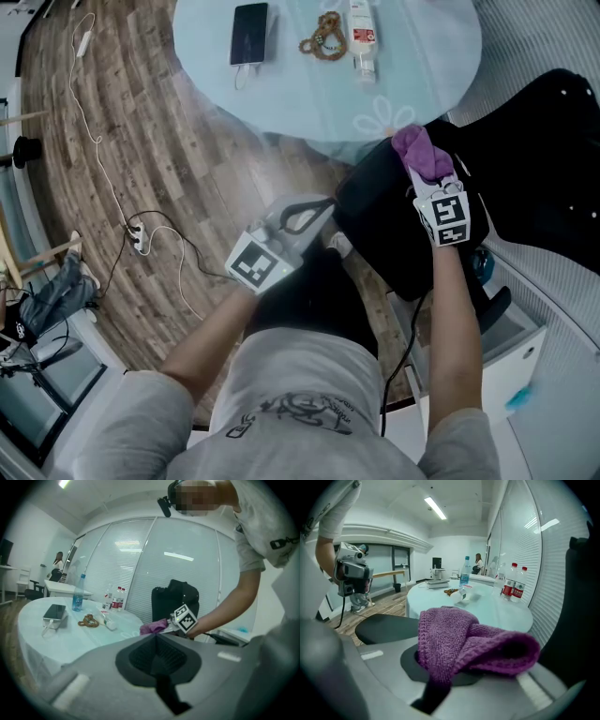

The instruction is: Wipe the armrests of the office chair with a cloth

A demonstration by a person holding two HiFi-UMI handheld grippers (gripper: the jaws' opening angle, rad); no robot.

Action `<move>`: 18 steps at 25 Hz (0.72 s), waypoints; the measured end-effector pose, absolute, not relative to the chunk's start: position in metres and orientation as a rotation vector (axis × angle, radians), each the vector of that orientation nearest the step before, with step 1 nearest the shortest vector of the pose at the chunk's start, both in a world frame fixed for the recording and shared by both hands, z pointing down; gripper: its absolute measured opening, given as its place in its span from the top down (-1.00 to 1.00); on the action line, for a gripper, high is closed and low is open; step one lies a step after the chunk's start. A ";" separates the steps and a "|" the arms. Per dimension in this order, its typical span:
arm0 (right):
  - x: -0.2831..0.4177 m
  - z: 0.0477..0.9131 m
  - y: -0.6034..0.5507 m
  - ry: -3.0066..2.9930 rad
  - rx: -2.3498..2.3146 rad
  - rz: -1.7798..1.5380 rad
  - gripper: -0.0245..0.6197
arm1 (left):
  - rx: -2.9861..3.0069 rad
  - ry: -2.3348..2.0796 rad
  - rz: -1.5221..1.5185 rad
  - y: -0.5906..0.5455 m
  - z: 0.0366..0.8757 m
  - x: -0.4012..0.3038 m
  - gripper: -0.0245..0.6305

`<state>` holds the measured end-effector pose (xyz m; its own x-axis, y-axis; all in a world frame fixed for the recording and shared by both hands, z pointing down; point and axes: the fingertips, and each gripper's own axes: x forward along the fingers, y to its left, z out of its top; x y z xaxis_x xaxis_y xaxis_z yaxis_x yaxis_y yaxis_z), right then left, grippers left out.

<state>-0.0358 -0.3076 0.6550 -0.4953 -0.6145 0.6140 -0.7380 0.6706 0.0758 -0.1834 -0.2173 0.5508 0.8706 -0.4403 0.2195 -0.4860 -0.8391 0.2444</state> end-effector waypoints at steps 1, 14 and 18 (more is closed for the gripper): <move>-0.034 0.655 -0.311 -2.265 1.036 0.258 0.82 | 2.750 -0.697 0.225 -0.217 0.551 -0.184 0.92; -0.040 0.608 -0.306 -2.257 1.129 0.270 0.83 | 2.751 -0.738 0.190 -0.232 0.507 -0.180 0.92; -0.055 0.542 -0.291 -2.323 1.162 0.188 0.83 | 2.783 -0.730 0.112 -0.235 0.456 -0.177 0.92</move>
<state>-0.0546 -0.2907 0.5417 -0.4888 -0.7033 0.5162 -0.7770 0.6200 0.1089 -0.1768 -0.2349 0.4558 0.8707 -0.4717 0.1395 -0.4918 -0.8395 0.2312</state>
